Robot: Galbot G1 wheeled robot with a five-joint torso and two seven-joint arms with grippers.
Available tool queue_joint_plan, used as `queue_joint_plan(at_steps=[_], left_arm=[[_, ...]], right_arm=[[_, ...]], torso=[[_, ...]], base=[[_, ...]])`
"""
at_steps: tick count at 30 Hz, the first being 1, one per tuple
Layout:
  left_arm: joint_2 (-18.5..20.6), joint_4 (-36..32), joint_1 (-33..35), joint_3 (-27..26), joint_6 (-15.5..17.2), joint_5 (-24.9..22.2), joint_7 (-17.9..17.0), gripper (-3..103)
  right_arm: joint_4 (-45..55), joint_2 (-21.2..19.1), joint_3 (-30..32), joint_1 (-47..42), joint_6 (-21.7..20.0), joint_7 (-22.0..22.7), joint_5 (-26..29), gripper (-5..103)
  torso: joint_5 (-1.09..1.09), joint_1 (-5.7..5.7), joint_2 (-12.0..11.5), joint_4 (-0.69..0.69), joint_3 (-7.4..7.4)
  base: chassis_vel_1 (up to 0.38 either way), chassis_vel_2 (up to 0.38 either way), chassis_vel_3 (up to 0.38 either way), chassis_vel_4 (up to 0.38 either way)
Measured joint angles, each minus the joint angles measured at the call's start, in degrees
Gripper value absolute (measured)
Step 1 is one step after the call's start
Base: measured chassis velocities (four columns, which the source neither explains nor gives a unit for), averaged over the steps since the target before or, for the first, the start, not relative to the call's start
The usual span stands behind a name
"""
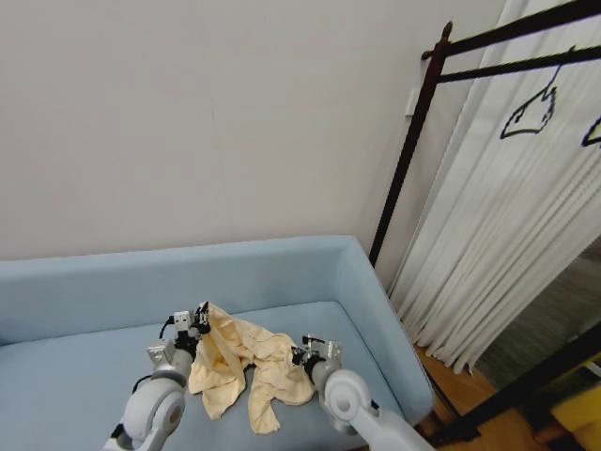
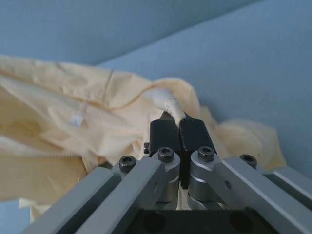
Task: Pick up the clothes from the sofa and hang them on the clothes hanger.
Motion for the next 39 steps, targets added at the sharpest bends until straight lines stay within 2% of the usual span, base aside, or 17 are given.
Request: queue_joint_plan(at_steps=[6, 10, 11, 16, 17, 22, 23, 28, 34, 37, 39], left_arm=[[1.2, -0.4, -0.1, -0.4, -0.2, -0.8, 0.1, 1], [3.3, -1.7, -1.9, -0.9, -1.6, -3.2, 0.4, 1], [3.3, -1.7, -1.9, -0.9, -1.6, -3.2, 0.4, 1], [11.2, -3.6, -8.1, -2.7, -4.4, -10.5, 0.4, 1], [11.2, -3.6, -8.1, -2.7, -4.4, -10.5, 0.4, 1], [19.4, -2.8, -17.2, -4.7, -4.0, -19.5, 0.3, 1], [19.4, -2.8, -17.2, -4.7, -4.0, -19.5, 0.3, 1], [25.0, 0.5, -26.3, -4.4, -2.8, -25.5, 0.3, 1], [27.2, 3.2, -33.5, -3.2, -1.5, -30.2, 0.5, 1], [28.1, 4.3, -36.7, -2.7, -0.8, -33.8, 2.7, 1], [28.8, 4.5, -37.6, -2.7, -0.5, -35.9, 5.4, 1]], right_arm=[[1.6, -2.5, 1.7, 5.9, 0.1, -0.9, -2.1, 0], [3.3, -7.1, 2.7, 12.5, -0.5, -2.8, -1.4, 0], [3.3, -7.1, 2.7, 12.5, -0.5, -2.8, -1.4, 0], [4.7, -13.4, 3.7, 20.2, -2.1, -7.9, -0.7, 0], [4.7, -13.4, 3.7, 20.2, -2.1, -7.9, -0.7, 0], [4.5, -16.7, 4.1, 26.1, -3.3, -12.0, -0.6, 0], [4.5, -16.7, 4.1, 26.1, -3.3, -12.0, -0.6, 0], [2.9, -17.2, 4.1, 34.9, -3.6, -13.5, 0.1, 0], [1.7, -17.4, 4.0, 42.0, -4.2, -14.7, 1.2, 0], [1.2, -17.5, 3.9, 45.2, -4.8, -15.9, 2.2, 0], [0.7, -18.0, 3.8, 46.9, -5.2, -17.5, 2.4, 0]], torso=[[0.0, 0.0, 0.0, 0.01, 0.0], [-0.02, 0.0, 0.0, 0.0, 0.01], [-0.02, 0.0, 0.0, 0.0, 0.01], [0.0, 0.0, 0.0, -0.01, 0.01], [0.0, 0.0, 0.0, -0.01, 0.01], [0.0, 0.0, 0.0, -0.01, 0.0], [0.0, 0.0, 0.0, -0.01, 0.0], [-0.01, 0.01, 0.0, 0.01, 0.01], [-0.02, 0.01, 0.0, 0.0, 0.01], [-0.01, 0.01, 0.0, 0.0, 0.0], [-0.01, 0.01, 0.0, 0.0, 0.0]], base=[[0.0, 0.0, 0.0, 0.0], [0.0, 0.0, 0.0, 0.0], [0.0, 0.0, 0.0, 0.0], [0.0, 0.0, 0.0, 0.0], [0.0, 0.0, 0.0, 0.0], [0.0, 0.0, 0.0, 0.0], [0.0, 0.0, 0.0, 0.0], [0.0, 0.0, 0.0, 0.0], [0.0, 0.0, 0.0, 0.0], [0.0, 0.0, 0.0, 0.0], [0.0, 0.0, 0.0, 0.0]])
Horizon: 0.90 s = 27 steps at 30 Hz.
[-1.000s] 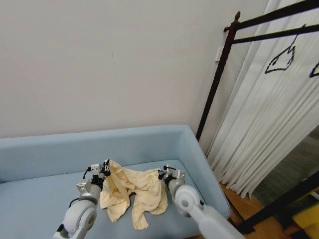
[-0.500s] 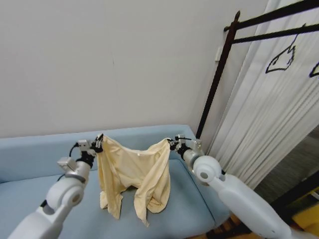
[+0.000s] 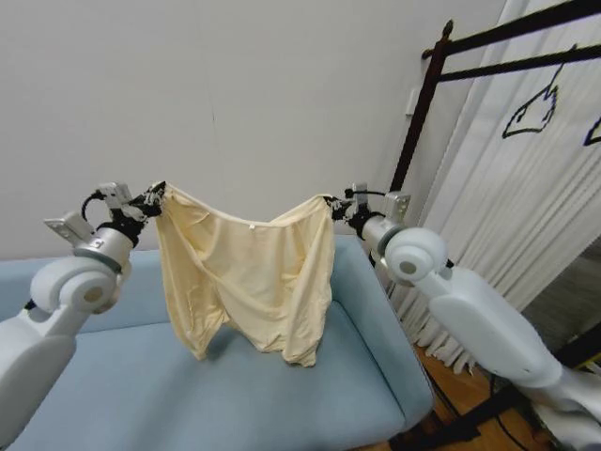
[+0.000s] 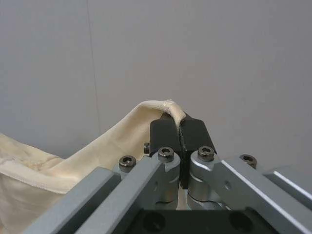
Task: Pick up the clothes from the sofa and hang them on the clothes hanger.
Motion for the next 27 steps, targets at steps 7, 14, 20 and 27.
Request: queue_joint_plan(at_steps=[7, 14, 20, 27], left_arm=[[2.4, 0.1, -0.8, 0.5, 0.2, -2.0, 2.1, 1], [6.5, 1.8, -5.4, 2.5, 1.2, -4.7, 2.1, 1], [9.3, 2.9, -8.1, 3.4, 2.1, -6.1, 2.6, 1], [11.7, 2.4, -8.8, 3.5, 2.9, -7.8, 2.6, 1]], right_arm=[[0.1, -1.1, 0.0, 1.3, -0.5, -1.1, 1.7, 0], [1.0, -1.9, 0.7, -0.2, -0.4, -1.3, 2.3, 0], [2.3, -2.2, 0.8, -1.7, -0.4, -0.7, 4.5, 0], [3.9, -2.8, 1.0, -3.2, -1.5, 0.0, 6.5, 0]], torso=[[0.0, 0.0, 0.0, 0.0, 0.0], [0.0, -0.01, 0.0, -0.01, 0.0], [0.0, -0.01, 0.0, 0.0, 0.0], [0.0, -0.01, 0.0, 0.0, -0.01]], base=[[0.0, 0.0, 0.0, 0.0], [0.0, 0.0, 0.0, 0.0], [0.0, 0.0, 0.0, 0.0], [0.0, 0.0, 0.0, 0.0]])
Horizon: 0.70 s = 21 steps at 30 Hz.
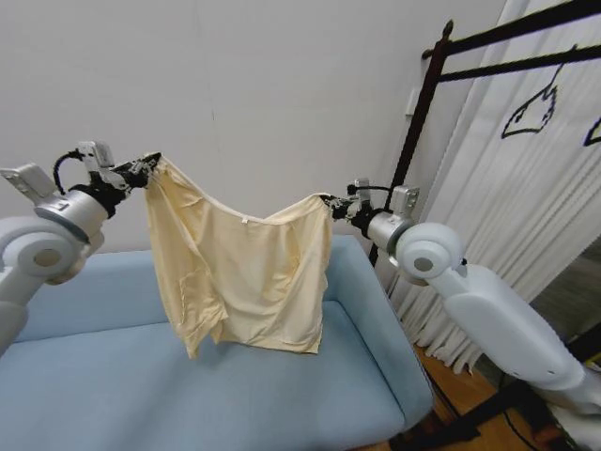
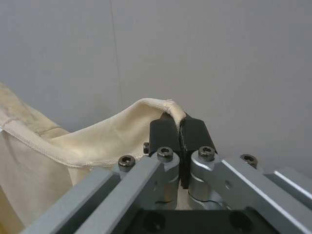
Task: Pick up the clothes from the sofa and hang them on the clothes hanger.
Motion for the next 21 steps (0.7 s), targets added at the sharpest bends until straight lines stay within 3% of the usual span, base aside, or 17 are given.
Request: queue_joint_plan(at_steps=[7, 8, 10, 13, 16, 17, 21], left_arm=[[3.6, -0.2, -0.8, -0.2, 0.1, -2.8, 0.0, 1], [3.6, -0.2, -0.8, -0.2, 0.1, -2.8, 0.0, 1], [4.6, -0.2, -1.4, -0.3, 0.1, -3.9, 0.0, 1], [5.2, -0.3, -1.7, -0.5, 0.1, -4.5, 0.0, 1], [5.7, -0.5, -1.4, -0.6, 0.0, -4.9, 0.0, 1], [5.7, -0.5, -1.4, -0.6, 0.0, -4.9, 0.0, 1], [6.1, -0.8, -0.8, -1.7, 0.0, -5.2, 0.0, 1]], right_arm=[[0.8, -1.2, 1.4, 0.2, -0.2, 1.0, 1.5, 27], [0.8, -1.2, 1.4, 0.2, -0.2, 1.0, 1.5, 27], [1.1, -1.9, 1.8, 0.5, -0.3, 1.8, 3.2, 37], [1.3, -2.2, 2.0, 0.4, -0.4, 2.8, 4.8, 43], [1.3, -2.3, 2.1, 1.2, -0.2, 4.6, 5.3, 59], [1.3, -2.3, 2.1, 1.2, -0.2, 4.6, 5.3, 59], [-0.2, -2.4, 1.5, 9.0, -1.0, 8.9, 5.4, 76]], torso=[[0.0, 0.0, 0.0, 0.0, 0.0], [0.0, 0.0, 0.0, 0.0, 0.0], [0.0, 0.0, 0.0, 0.0, 0.0], [0.01, 0.0, 0.0, -0.01, 0.0], [0.02, 0.0, 0.0, -0.01, 0.0], [0.02, 0.0, 0.0, -0.01, 0.0], [0.0, 0.0, 0.0, 0.0, 0.0]], base=[[0.0, 0.0, 0.0, 0.0], [0.0, 0.0, 0.0, 0.0], [0.0, 0.0, 0.0, 0.0], [0.0, 0.0, 0.0, 0.0], [0.0, 0.0, 0.0, 0.0], [0.0, 0.0, 0.0, 0.0], [0.0, 0.0, 0.0, 0.0]])
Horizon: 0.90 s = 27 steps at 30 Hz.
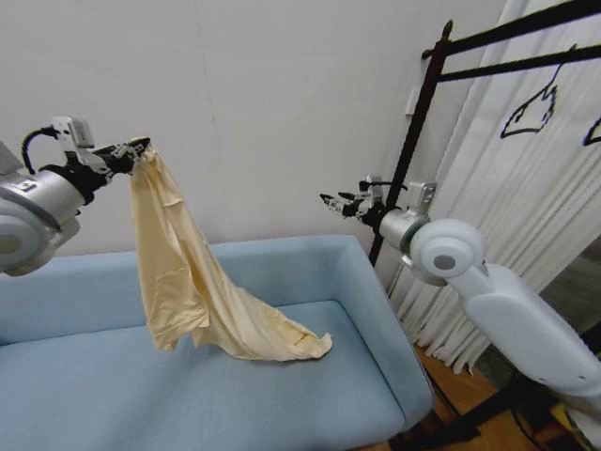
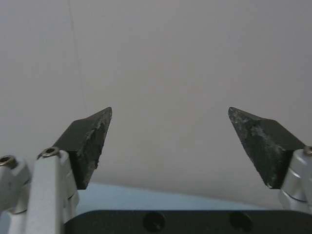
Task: Pick up the clothes from the sofa and hang them on the clothes hanger.
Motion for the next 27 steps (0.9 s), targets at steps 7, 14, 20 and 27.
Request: queue_joint_plan(at_steps=[7, 14, 20, 27], left_arm=[[1.2, -0.5, 2.6, -1.9, -0.3, -0.3, 0.6, 1], [-0.5, -1.7, 3.9, -2.4, -0.3, 0.0, -0.2, 1], [-2.2, -3.6, 6.8, -3.2, -0.4, 1.0, -1.1, 1], [-4.4, -4.4, 8.1, -4.0, -0.6, 1.7, -1.3, 1]], right_arm=[[-3.1, -0.9, -3.3, 14.4, -2.6, 9.8, 3.3, 99], [-8.3, -1.2, -7.6, 26.0, -3.0, 15.5, 7.5, 100], [-19.7, 0.7, -14.9, 38.6, -3.5, 20.9, 6.7, 100], [-31.7, 1.2, -25.0, 47.3, -2.9, 33.4, 10.1, 100]], torso=[[0.0, 0.0, 0.0, 0.0, 0.0], [0.0, 0.0, 0.0, -0.02, 0.0], [0.01, 0.0, 0.0, 0.0, 0.0], [0.0, 0.0, 0.0, 0.0, 0.0]], base=[[0.0, 0.0, 0.0, 0.0], [0.0, 0.0, 0.0, 0.0], [0.0, 0.0, 0.0, 0.0], [0.0, 0.0, 0.0, 0.0]])
